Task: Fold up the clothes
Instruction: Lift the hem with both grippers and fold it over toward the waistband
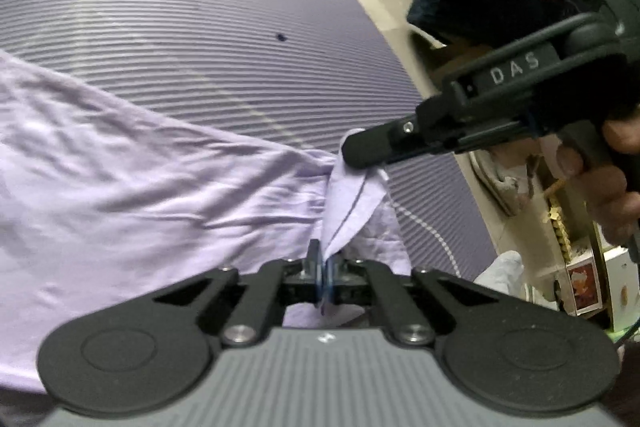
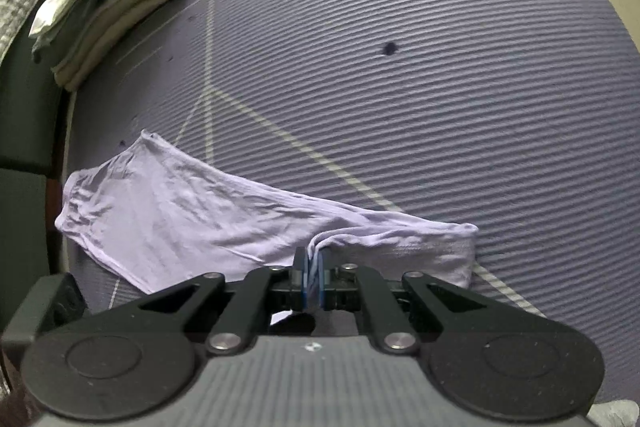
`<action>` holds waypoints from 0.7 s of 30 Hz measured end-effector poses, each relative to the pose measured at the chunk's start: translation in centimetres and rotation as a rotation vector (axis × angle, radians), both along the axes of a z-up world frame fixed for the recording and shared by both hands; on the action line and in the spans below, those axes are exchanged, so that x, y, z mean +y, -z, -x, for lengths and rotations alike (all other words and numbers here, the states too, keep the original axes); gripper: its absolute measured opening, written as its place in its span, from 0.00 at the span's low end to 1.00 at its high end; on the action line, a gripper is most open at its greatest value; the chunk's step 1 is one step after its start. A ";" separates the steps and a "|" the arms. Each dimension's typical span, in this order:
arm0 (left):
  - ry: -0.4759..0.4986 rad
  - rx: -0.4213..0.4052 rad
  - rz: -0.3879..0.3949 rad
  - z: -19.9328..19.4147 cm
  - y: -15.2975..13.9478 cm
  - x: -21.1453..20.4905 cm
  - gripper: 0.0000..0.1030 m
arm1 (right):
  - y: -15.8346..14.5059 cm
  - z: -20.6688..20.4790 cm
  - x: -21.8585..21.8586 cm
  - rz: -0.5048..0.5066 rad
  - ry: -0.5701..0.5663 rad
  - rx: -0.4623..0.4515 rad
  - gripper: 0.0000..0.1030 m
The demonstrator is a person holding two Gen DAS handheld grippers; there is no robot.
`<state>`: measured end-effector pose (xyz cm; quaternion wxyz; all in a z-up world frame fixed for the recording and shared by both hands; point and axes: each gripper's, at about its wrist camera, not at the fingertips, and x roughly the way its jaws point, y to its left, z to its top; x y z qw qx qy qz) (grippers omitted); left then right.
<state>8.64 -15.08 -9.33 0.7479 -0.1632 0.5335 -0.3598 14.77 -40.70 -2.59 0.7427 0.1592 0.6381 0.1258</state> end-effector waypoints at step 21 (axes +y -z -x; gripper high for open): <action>-0.085 0.036 -0.191 -1.2 -1.9 11.0 0.00 | 0.6 -3.3 14.3 -0.009 -0.245 -0.010 0.16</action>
